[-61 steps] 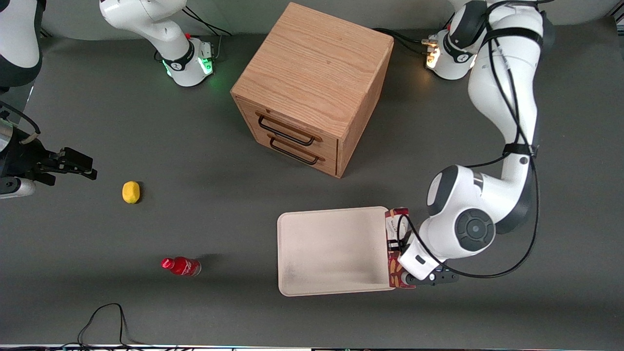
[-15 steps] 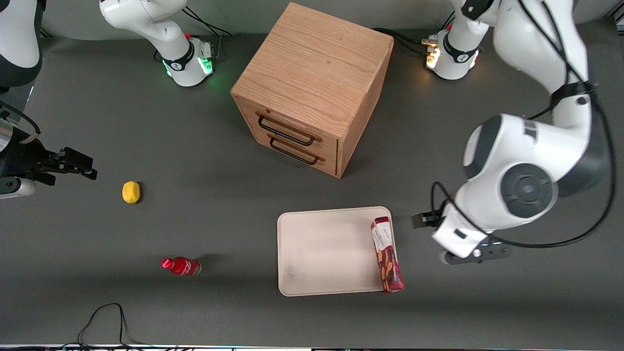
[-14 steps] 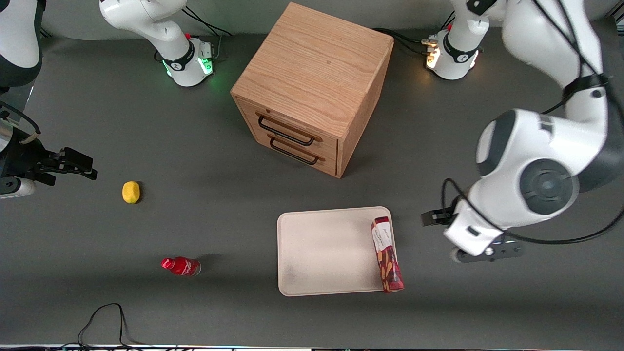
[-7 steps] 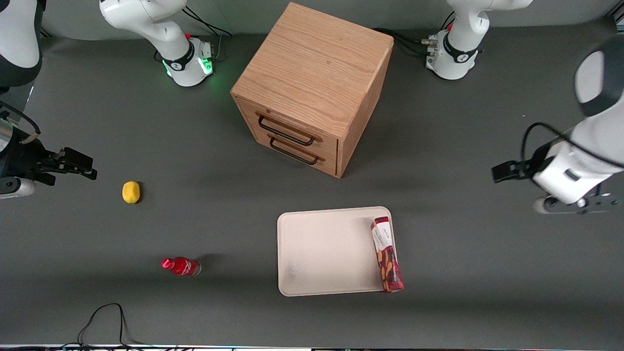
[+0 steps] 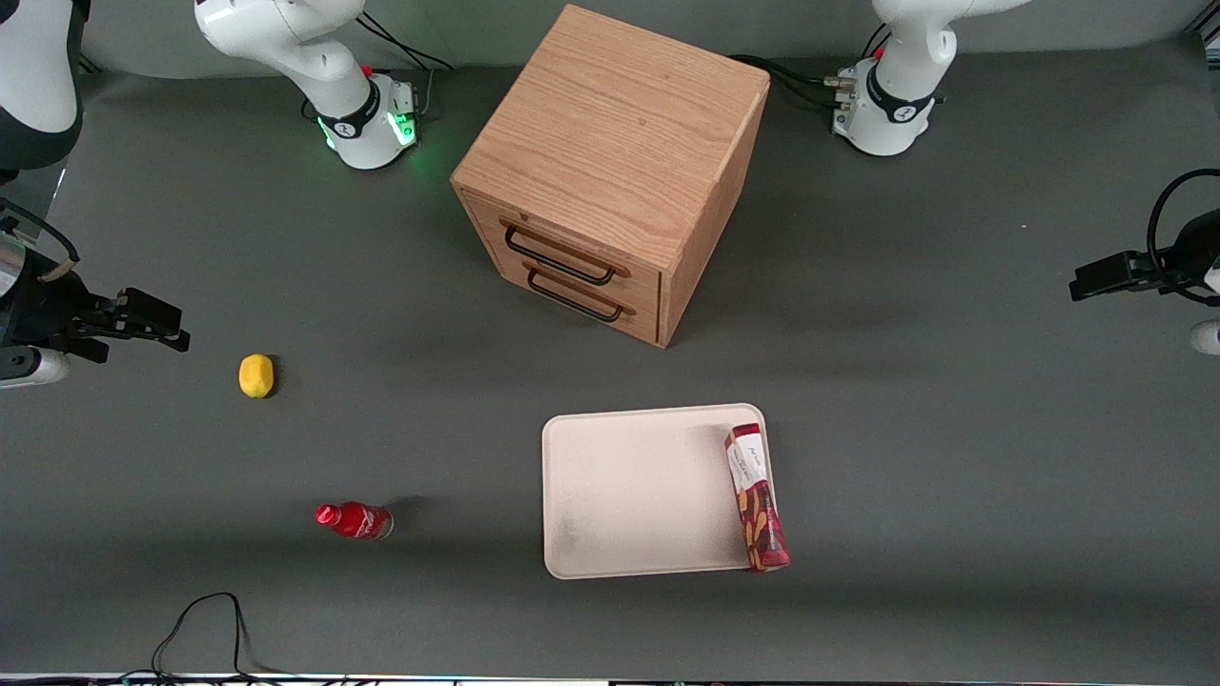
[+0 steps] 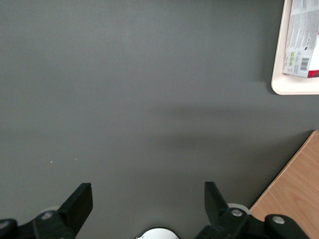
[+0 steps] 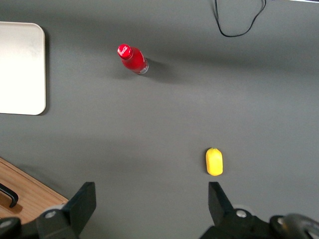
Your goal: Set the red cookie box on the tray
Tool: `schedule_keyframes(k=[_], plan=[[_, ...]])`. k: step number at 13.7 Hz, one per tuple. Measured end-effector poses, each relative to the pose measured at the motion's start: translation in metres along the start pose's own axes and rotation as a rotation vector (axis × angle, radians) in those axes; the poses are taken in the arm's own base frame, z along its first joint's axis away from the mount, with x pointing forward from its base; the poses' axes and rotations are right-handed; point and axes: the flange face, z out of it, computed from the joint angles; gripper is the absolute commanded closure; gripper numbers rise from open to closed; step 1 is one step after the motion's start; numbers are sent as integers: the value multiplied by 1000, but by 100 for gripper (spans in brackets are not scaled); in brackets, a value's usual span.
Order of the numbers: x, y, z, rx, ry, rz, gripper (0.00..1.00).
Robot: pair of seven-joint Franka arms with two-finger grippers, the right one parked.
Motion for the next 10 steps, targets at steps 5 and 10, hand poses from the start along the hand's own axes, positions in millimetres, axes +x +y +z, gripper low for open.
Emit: schedule_keyframes(k=[5,10], plan=[[-3,2,7,41,-15,-3,0],[-2,-4,6,44,-10,-15,0]])
